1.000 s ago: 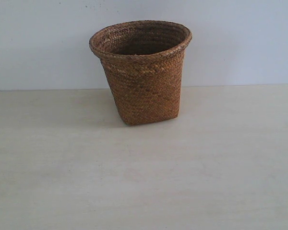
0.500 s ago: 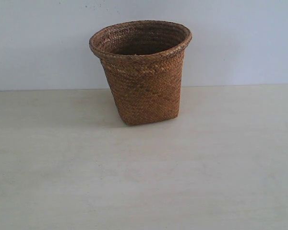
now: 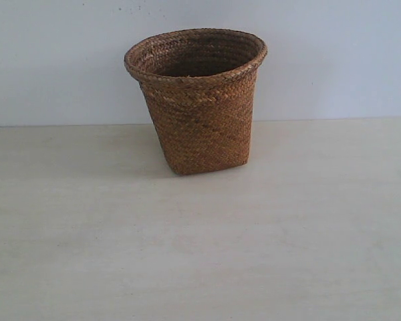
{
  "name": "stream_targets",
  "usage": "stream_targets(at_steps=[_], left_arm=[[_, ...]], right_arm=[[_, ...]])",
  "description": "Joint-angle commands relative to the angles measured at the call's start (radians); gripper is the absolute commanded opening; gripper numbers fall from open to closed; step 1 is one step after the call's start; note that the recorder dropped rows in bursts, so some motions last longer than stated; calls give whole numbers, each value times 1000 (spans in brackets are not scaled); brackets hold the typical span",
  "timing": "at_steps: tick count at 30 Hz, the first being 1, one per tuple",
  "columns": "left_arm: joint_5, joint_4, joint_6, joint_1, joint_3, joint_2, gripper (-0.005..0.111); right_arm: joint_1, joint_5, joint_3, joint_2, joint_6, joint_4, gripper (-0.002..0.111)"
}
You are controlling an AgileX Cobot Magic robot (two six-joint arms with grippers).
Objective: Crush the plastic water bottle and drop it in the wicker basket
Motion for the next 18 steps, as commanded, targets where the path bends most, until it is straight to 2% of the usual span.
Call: stream_targets(at_steps=[1, 18], left_arm=[[-4, -5, 0, 3, 4, -4, 4], [-6, -5, 0, 3, 4, -4, 4]], right_arm=[[6, -3, 0, -5, -6, -8, 0], [6, -3, 0, -5, 0, 2, 0]])
